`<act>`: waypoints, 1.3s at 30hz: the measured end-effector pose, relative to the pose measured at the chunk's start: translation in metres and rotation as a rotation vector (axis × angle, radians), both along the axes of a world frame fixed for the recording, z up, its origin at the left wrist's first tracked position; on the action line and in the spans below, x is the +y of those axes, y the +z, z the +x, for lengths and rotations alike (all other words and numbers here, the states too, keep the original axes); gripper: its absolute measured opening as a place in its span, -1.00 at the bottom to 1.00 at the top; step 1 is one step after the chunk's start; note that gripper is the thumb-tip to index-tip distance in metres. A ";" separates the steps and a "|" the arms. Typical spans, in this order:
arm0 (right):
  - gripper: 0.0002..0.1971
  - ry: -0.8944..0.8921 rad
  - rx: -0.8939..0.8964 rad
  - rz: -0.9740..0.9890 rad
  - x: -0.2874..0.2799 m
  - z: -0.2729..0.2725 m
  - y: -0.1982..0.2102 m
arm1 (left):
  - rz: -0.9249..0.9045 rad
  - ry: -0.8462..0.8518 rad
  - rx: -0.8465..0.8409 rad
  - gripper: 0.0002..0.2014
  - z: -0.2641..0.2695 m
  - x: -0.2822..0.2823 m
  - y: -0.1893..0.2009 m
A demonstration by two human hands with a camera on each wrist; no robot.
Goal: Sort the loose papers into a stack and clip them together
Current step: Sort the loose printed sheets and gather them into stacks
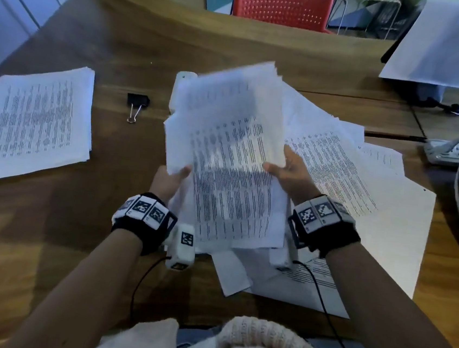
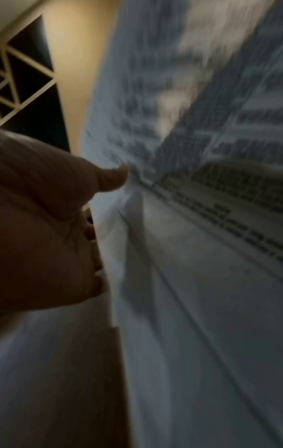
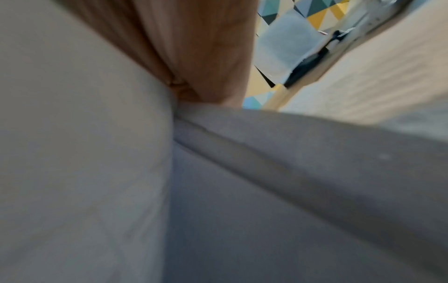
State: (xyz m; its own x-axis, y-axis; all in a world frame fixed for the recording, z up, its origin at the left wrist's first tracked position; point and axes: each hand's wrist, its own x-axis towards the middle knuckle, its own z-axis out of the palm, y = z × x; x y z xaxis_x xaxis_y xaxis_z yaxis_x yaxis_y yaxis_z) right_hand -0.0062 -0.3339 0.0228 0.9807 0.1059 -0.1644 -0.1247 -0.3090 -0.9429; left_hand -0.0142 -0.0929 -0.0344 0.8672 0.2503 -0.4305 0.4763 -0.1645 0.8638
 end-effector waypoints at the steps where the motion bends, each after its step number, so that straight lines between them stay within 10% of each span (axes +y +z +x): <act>1: -0.60 0.008 -0.061 0.054 -0.001 0.000 0.010 | -0.048 0.036 -0.054 -0.83 0.002 0.000 0.009; 6: -0.71 -0.048 -0.358 0.078 0.011 0.001 0.049 | -0.391 0.135 -0.399 -0.81 0.005 -0.007 0.075; 13: -0.68 -0.224 -0.569 0.216 0.030 0.001 0.075 | -0.418 0.102 -0.841 -0.82 0.003 0.014 0.148; 33: -0.79 -0.280 -0.266 -0.018 0.070 -0.006 -0.021 | 0.100 -0.110 -0.164 -0.68 -0.015 0.016 0.027; 39: -0.60 -0.214 -0.265 -0.047 0.121 0.009 -0.014 | 0.194 0.137 -0.139 -0.75 -0.018 0.075 0.037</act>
